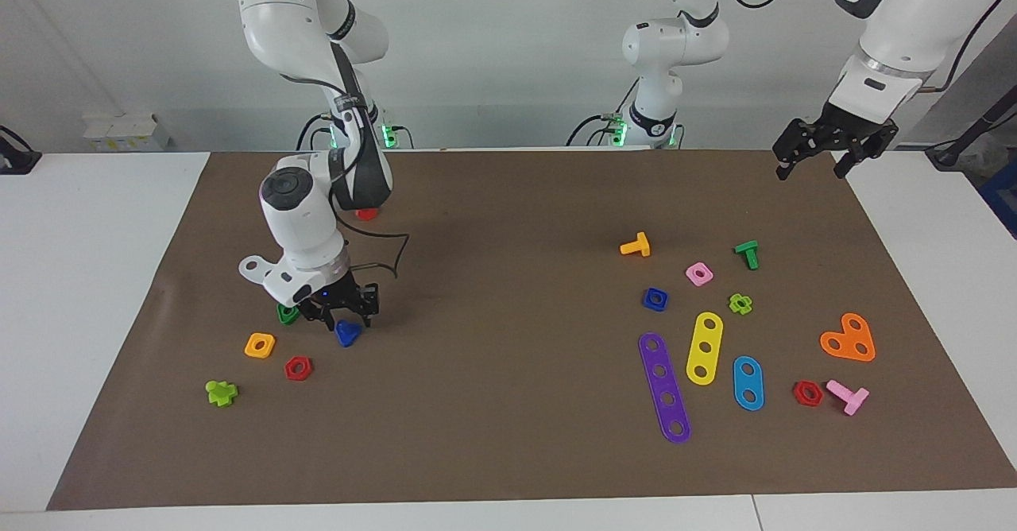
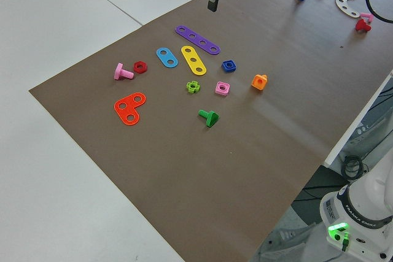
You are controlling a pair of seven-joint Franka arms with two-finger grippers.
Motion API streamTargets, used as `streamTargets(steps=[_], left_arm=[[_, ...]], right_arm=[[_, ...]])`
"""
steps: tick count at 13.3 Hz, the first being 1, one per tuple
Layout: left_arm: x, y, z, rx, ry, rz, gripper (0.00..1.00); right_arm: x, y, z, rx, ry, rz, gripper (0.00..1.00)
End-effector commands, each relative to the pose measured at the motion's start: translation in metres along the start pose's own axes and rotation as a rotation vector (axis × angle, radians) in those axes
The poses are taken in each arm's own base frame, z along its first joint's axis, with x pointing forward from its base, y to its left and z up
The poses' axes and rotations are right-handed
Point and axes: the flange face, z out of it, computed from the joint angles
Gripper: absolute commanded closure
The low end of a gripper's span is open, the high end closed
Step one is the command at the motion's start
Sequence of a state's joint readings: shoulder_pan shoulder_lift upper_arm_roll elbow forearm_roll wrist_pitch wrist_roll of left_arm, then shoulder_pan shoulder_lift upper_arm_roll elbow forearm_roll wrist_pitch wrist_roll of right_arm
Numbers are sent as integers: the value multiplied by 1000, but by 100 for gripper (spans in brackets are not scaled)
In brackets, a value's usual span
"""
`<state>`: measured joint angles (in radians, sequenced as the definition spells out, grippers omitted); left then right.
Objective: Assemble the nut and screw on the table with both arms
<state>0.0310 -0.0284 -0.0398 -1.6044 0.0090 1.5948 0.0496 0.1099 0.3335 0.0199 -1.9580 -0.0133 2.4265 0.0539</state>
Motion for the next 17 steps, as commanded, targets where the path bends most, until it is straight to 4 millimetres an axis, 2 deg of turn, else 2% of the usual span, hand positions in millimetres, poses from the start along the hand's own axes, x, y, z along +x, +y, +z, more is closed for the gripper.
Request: streamTargets(steps=[1,4,6,8,10,11,12,14,15,17], left_arm=[[-5,16,0,8,1,29,0],[-5,17,0,9,3,34,0],[-3,16,-1,9,19,37,0],[-11,13,5,9,-7,33,0],[-12,15,16,8,1,9,0],[-10,13,18,5,21,7,5],[-7,16,30,-19,16,6,10],[11,32,56,-37,16,27,10],[21,47,73,-42,11,53,10],[41,74,112,-46,1,89,11]], right_arm=[[-5,7,4,8,21,-39,37],[-5,8,4,7,20,-53,45],[-6,9,5,6,15,-64,68],[-6,9,4,7,9,-58,100],[-6,7,-4,7,12,-50,100],[-5,2,-10,8,17,-33,100],[-5,-14,-12,13,12,-1,100],[-7,-75,-18,28,22,83,100],[-10,-101,-21,38,27,136,100],[-24,-165,-22,54,25,173,100]])
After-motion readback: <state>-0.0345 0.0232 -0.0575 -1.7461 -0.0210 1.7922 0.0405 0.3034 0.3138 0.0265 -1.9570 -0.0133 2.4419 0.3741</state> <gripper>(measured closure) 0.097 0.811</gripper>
